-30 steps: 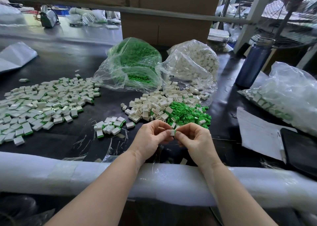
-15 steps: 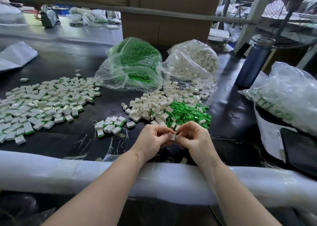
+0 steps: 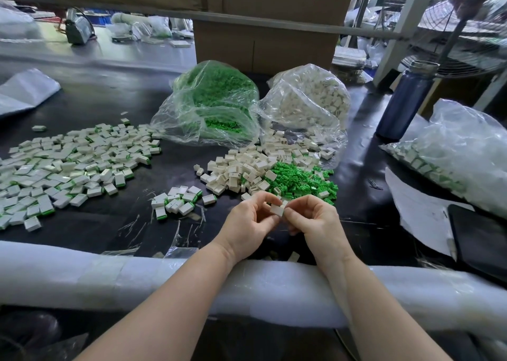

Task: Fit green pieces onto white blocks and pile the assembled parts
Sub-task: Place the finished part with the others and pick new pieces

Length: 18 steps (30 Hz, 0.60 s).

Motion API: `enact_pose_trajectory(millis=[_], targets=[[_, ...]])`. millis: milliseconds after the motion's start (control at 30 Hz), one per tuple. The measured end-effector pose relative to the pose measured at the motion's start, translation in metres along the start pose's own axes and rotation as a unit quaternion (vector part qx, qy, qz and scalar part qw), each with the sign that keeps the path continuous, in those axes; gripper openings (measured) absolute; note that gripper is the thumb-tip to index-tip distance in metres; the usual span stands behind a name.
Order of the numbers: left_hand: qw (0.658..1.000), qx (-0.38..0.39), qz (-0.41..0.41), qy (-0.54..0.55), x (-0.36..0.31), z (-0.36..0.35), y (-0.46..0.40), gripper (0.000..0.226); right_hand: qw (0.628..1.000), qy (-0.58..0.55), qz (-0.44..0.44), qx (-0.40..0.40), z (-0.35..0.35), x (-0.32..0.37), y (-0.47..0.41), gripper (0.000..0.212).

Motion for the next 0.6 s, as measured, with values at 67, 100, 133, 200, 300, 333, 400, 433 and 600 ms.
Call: enact_pose_trajectory(millis=[67,100,133,200,300,333,400,433,600], targets=[[1.0,0.001,-0.004,-0.003,0.001,0.0006,0.0,0.025,1.0,-0.004,-0.008,0.003,0.0001,-0.0003,0.0001,0.012],[1.0,-0.001,-0.003,-0.002,0.0017,0.0011,-0.0001,0.023,1.0,-0.003,-0.01,0.003,0.0,-0.0005,0.0001,0.011],[1.0,-0.004,-0.002,-0.001,0.0022,0.0012,-0.0003,0.021,1.0,-0.003,-0.012,0.001,-0.0002,-0.0007,0.0002,0.011],[1.0,-0.014,-0.006,-0.013,0.0031,0.0012,-0.0008,0.012,1.0,-0.016,-0.02,-0.008,0.0,-0.0007,0.0,0.008],[0.999,-0.03,-0.008,-0.033,0.0034,0.0026,-0.0026,0.007,0.999,-0.03,-0.032,-0.007,0.0005,-0.0002,0.0005,0.01],[0.999,-0.031,-0.001,-0.016,0.0034,0.0032,-0.0029,0.009,0.999,-0.024,-0.03,-0.006,0.0002,-0.0001,0.0009,0.01],[0.999,-0.025,0.015,0.016,0.0031,0.0042,-0.003,0.013,1.0,-0.002,-0.023,-0.006,-0.001,-0.0002,0.0014,0.011],[0.999,-0.02,0.018,0.018,0.0034,0.0046,-0.0032,0.015,1.0,0.009,-0.019,-0.005,-0.0016,-0.0003,0.0015,0.012],[0.999,0.01,0.029,-0.022,0.0072,0.0039,-0.0038,0.019,0.999,0.05,-0.014,0.012,-0.002,-0.0006,0.0018,0.011]])
Point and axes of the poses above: each hand's wrist, its own y-axis away from the middle knuckle, its own z-axis out of the back of the hand, x = y × z, the point moved 1 cm from there along -y, towards the middle knuckle, and after that the axes turned 10 degrees about -x, right-handed, at the moved point
